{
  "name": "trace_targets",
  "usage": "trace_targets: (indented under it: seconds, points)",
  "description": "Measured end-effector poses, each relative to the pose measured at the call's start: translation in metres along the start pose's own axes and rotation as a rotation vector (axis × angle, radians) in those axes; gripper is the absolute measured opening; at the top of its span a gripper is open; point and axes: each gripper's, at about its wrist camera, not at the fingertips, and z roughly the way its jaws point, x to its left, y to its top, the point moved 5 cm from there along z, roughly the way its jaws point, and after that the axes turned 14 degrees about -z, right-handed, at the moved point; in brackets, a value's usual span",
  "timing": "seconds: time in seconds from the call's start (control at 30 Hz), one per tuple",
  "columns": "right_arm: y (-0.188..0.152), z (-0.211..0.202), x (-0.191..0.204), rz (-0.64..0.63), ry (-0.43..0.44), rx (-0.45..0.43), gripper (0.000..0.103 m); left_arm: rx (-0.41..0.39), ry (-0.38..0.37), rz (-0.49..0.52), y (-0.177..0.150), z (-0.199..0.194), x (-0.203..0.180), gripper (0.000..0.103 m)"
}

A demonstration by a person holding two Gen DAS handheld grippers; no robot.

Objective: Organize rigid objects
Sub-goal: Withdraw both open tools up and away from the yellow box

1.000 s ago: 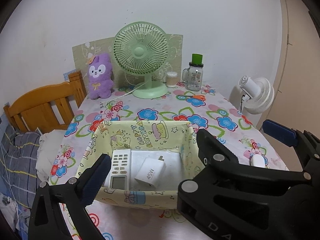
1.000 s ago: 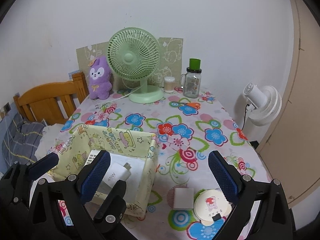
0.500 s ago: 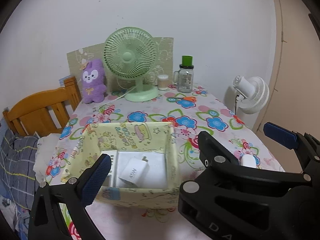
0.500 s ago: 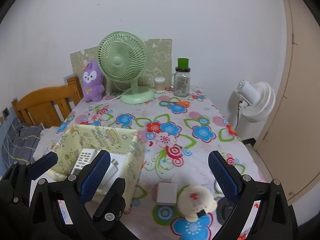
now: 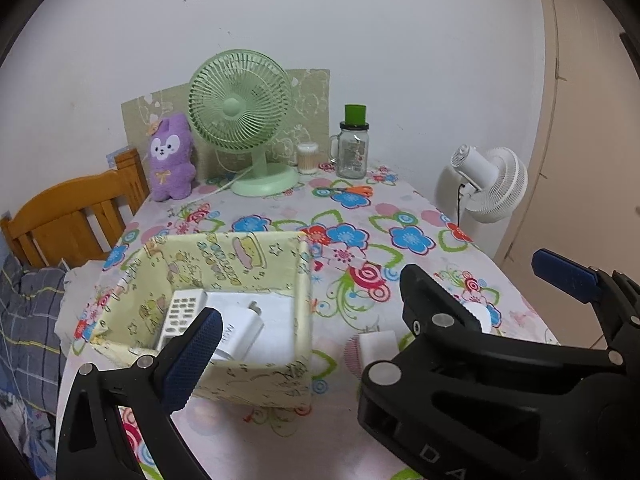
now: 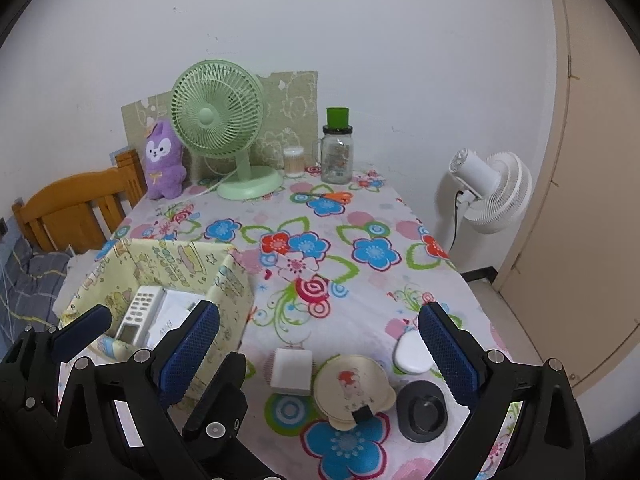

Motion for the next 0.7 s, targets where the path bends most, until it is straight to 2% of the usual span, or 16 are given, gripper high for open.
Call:
trace_targets:
  seconds: [0.2, 0.7]
  points:
    - [-0.013, 0.001, -0.009, 0.01, 0.013, 0.011, 0.101, 0.015, -0.018, 0.011, -0.011, 0.003, -0.012, 0.103]
    - [-0.045, 0.005, -0.037, -0.021, -0.042, -0.004, 0.101, 0.052, -0.055, 0.057, -0.044, 0.018, -0.043, 0.103]
